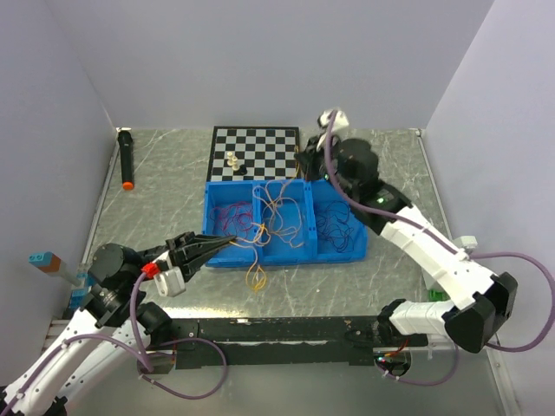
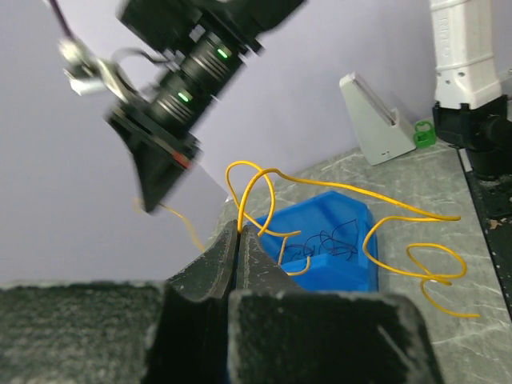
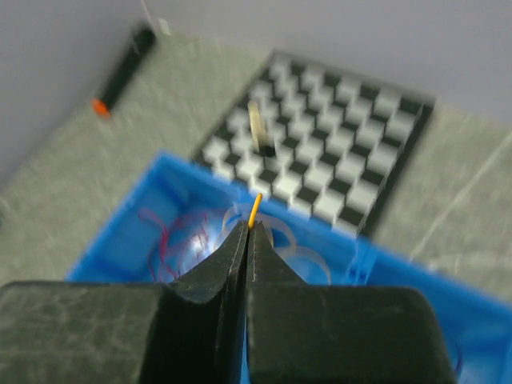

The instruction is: Untangle the cables

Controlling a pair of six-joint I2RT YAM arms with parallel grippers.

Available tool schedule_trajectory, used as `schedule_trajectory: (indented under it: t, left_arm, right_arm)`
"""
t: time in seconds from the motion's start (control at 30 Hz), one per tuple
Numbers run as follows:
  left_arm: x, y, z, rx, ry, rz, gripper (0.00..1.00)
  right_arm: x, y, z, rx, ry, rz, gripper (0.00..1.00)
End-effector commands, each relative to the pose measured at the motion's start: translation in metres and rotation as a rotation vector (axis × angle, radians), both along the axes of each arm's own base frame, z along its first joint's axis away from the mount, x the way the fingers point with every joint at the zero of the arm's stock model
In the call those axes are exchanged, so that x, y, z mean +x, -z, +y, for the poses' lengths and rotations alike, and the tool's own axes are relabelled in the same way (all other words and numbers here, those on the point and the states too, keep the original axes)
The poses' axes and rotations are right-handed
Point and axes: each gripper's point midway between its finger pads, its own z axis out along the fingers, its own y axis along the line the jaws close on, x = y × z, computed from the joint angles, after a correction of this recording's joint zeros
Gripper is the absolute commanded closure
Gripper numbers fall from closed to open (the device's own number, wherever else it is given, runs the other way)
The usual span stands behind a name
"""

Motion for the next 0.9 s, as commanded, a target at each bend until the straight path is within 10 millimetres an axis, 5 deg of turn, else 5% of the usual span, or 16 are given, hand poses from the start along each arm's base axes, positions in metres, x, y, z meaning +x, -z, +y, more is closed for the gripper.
schedule_trajectory:
  t: [0.0, 0.17, 0.6, 0.77, 0.87]
  left_arm:
    - [0.014, -0.02, 0.002, -0.069, -0.063, 0.006, 0.99]
    - [0.019, -0.026, 0.003, -0.087, -0.08, 0.008, 0.99]
    - [0.039, -0.008, -0.002, -0.064, -0.135, 0.092, 0.99]
    - [0.043, 0.003, -0.005, -0.04, -0.135, 0.092, 0.99]
    - [0.046, 0.008, -0.009, -0.028, -0.13, 0.096, 0.99]
  right_arm:
    - [-0.001, 0.055, 0.002, 0.049, 0.028, 0.127, 1.0]
    - [-0.001, 0.132, 0.001, 0.006, 0.071, 0.277, 1.0]
    - [0.024, 0.224, 0.051, -0.1, 0.066, 0.485, 0.99]
    - [0.023, 0.209, 0.063, -0.069, 0.015, 0.485, 0.37]
    - [0.02, 0.177, 0.057, -0.032, 0.009, 0.44, 0.25]
